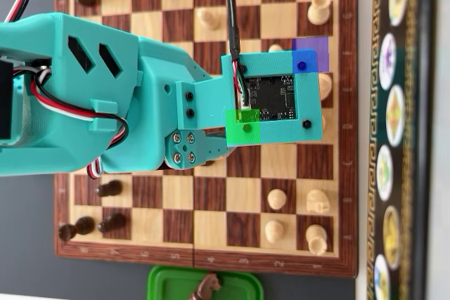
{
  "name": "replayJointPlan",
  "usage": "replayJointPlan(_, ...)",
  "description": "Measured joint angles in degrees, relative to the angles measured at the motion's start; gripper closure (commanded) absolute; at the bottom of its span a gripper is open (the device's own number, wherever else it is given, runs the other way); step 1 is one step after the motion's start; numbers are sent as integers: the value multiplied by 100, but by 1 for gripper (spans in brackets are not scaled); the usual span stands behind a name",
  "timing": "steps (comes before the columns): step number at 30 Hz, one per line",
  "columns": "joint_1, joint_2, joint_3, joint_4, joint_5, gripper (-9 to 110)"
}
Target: Play chess
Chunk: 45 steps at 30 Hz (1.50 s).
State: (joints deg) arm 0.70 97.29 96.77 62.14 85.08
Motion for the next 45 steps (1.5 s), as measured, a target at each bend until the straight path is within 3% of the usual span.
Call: replayJointPlan(45,0,-905,9,-88,132,93)
